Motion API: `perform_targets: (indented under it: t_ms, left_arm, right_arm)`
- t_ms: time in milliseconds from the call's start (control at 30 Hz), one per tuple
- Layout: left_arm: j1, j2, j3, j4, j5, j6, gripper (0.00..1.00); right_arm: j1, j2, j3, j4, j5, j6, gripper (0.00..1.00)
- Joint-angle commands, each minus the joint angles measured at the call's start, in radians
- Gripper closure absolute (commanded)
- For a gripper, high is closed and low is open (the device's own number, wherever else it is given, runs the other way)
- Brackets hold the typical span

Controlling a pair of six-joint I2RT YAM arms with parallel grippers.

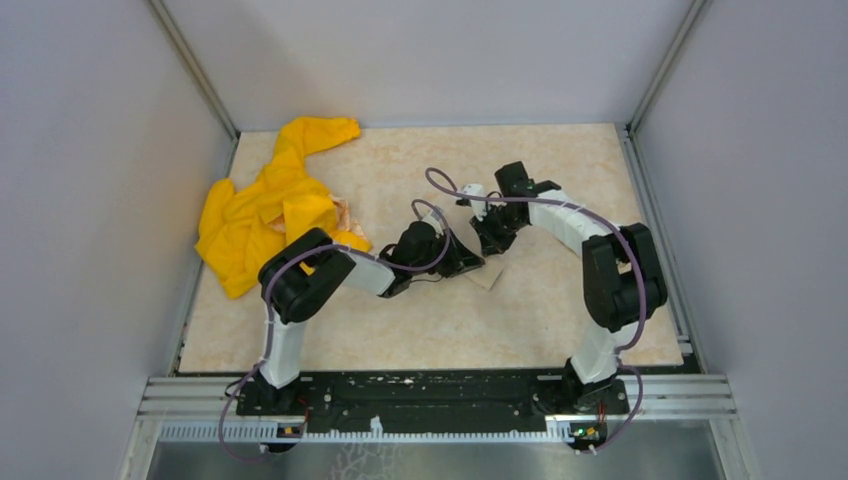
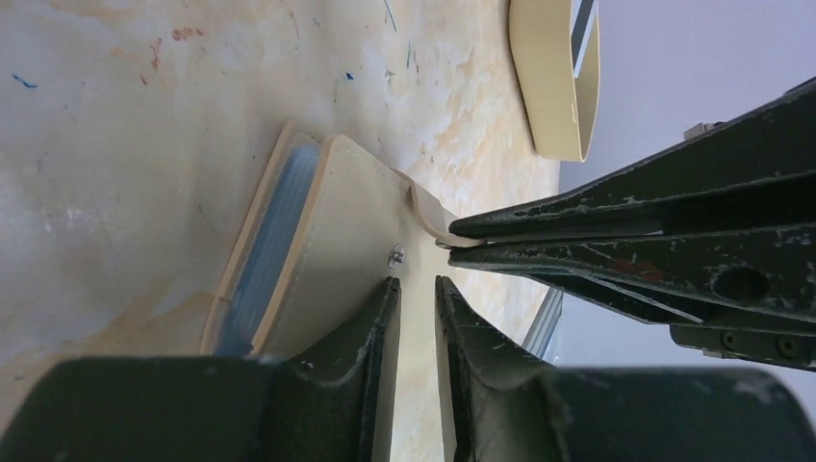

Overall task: Put the credit cards into the card holder
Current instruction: Close the card holder at the center of the board.

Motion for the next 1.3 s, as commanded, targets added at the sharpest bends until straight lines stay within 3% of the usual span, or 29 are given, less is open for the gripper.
perform_targets:
  t_ms: [0,200,500,733,833,967,1200,1267]
  left_arm:
    - [-0.007,0.059,0.013,-0.103,-0.070,-0.020,0.73]
    - [-0.007,0.029,-0.017,0.014,-0.015,0.035,0.71]
    - [0.001,-0.060,-0.139,0.314,0.123,0.148,0.65]
    - [0.018,-0.222,-0.258,0.378,0.186,0.314,0.60]
    - [0.028,-0.306,-0.311,0.329,0.150,0.414,0.58]
    - [0.060,-0.333,-0.308,0.194,0.100,0.530,0.35]
    - [0.137,-0.169,-0.070,-0.189,0.167,0.615,0.35]
    - [0.138,-0.125,-0.023,-0.221,0.195,0.621,0.35]
  right_arm:
    - [0.024,0.000,0.058,-0.015,-0.036,-0.028,1.00]
    - [0.027,0.036,0.026,-0.032,-0.030,-0.040,1.00]
    - [0.012,-0.009,0.019,-0.036,-0.092,-0.022,0.70]
    - [-0.082,-0.109,0.023,-0.066,-0.273,-0.034,0.66]
    - [-0.125,-0.165,-0.004,-0.059,-0.345,-0.037,0.65]
    - [-0.149,-0.232,-0.070,-0.011,-0.332,-0.042,0.66]
    - [-0.150,-0.225,-0.164,0.079,-0.116,0.006,0.69]
    - [-0.149,-0.200,-0.168,0.080,-0.087,0.025,0.67]
